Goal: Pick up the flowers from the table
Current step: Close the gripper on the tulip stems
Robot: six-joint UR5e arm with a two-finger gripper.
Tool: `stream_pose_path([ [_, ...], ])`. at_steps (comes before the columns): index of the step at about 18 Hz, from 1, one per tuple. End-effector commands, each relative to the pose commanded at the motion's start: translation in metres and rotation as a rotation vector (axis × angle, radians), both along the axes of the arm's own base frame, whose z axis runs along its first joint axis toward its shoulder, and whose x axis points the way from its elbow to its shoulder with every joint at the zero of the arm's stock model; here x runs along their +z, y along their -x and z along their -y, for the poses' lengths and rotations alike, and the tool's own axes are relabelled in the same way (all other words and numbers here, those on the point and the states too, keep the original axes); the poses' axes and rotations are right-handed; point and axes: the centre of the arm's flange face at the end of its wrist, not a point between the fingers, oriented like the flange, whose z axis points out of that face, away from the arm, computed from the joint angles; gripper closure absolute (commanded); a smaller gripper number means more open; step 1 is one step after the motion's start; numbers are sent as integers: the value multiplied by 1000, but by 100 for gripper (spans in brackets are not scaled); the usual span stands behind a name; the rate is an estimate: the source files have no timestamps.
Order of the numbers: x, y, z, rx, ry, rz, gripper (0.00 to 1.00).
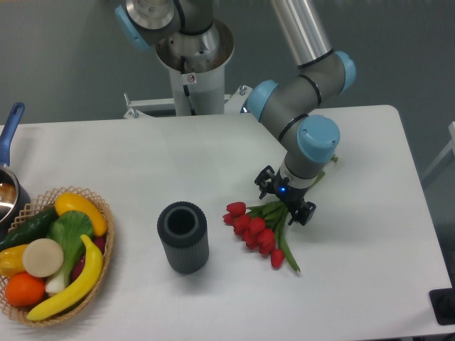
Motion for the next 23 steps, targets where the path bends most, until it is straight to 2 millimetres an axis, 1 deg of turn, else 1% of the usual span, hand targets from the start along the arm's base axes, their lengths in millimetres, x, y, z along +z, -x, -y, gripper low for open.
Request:
stream_pose_path([
  [4,-3,-3,-3,-8,3,2,0],
  [6,-4,-3,-3,-8,4,5,7],
  [7,-2,-3,-3,-9,2,1,9],
  [9,-3,-2,-4,-9,2,0,14],
  [11,-1,-2,-4,-9,1,-1,28],
  [13,1,-2,-4,-9,0,-4,39],
  [16,2,-3,-3,-8,-1,-5,49],
  [20,3,-3,-3,-8,-1,-5,50],
  [23,4,-2,-4,3,-1,-6,52],
])
